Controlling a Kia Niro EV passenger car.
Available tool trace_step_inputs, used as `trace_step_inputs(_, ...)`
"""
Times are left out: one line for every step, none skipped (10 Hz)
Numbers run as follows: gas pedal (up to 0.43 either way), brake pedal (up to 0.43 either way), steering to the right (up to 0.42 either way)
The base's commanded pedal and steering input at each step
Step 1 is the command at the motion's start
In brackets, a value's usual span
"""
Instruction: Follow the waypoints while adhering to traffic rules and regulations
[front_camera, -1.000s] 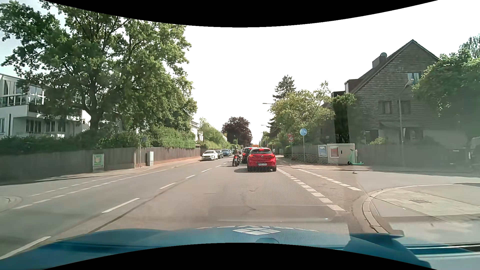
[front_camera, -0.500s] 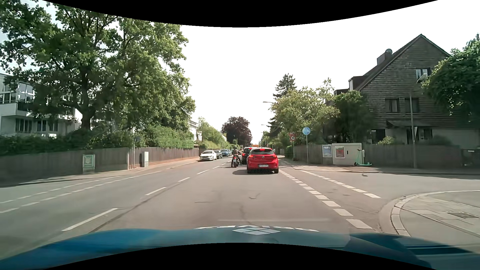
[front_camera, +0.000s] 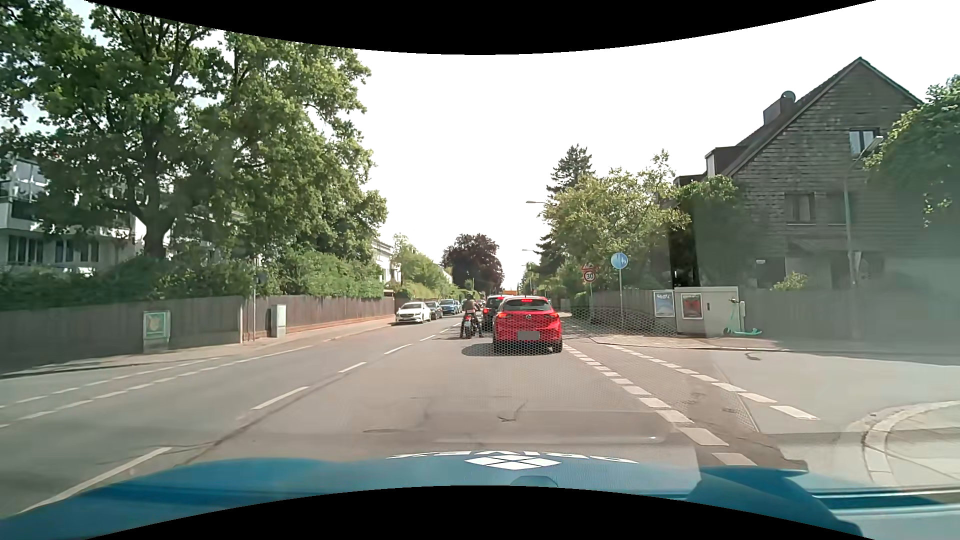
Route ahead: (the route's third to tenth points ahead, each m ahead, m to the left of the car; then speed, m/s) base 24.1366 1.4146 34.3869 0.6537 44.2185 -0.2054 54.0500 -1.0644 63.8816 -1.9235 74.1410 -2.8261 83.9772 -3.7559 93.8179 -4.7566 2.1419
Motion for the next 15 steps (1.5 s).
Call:
trace_step_inputs(0.0,0.152,0.0)
trace_step_inputs(0.0,0.171,0.0)
trace_step_inputs(0.0,0.195,0.0)
trace_step_inputs(0.0,0.195,0.0)
trace_step_inputs(0.0,0.195,-0.001)
trace_step_inputs(0.0,0.207,-0.001)
trace_step_inputs(0.0,0.207,-0.001)
trace_step_inputs(0.0,0.213,-0.001)
trace_step_inputs(0.0,0.22,0.0)
trace_step_inputs(0.0,0.22,-0.001)
trace_step_inputs(0.0,0.22,-0.001)
trace_step_inputs(0.0,0.22,0.0)
trace_step_inputs(0.0,0.22,-0.001)
trace_step_inputs(0.0,0.22,0.0)
trace_step_inputs(0.0,0.226,0.0)
